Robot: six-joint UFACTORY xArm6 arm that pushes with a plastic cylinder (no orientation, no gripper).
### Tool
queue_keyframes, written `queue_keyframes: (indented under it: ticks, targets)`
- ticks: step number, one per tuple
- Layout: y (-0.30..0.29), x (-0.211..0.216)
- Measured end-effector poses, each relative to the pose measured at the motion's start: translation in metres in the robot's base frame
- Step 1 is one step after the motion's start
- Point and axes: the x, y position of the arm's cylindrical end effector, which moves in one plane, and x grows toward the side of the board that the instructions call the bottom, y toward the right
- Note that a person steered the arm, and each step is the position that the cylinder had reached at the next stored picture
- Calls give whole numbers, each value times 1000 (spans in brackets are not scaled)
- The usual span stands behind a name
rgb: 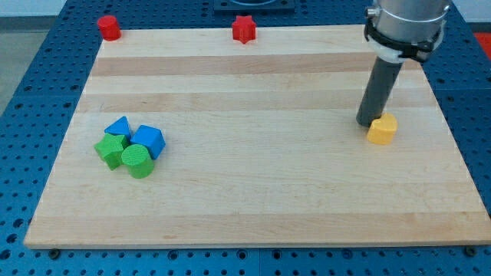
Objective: Push yellow heart to the right centre of the board
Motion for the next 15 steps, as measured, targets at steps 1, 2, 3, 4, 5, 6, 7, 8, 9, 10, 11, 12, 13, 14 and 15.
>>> queue_keyframes:
  ticks: [1,2,3,4,5,6,7,8,9,10,11,12,13,14,15]
  targets:
    - [7,18]
    - [6,33]
    - [-25,47]
    - [-55,57]
    - [-81,67]
    - [-88,91]
    - [-73,125]
    - [-37,149]
    - [-2,150]
    - [11,123]
    - [12,88]
    - [13,47]
    - [27,15]
    - [43,-6]
    - [60,-20]
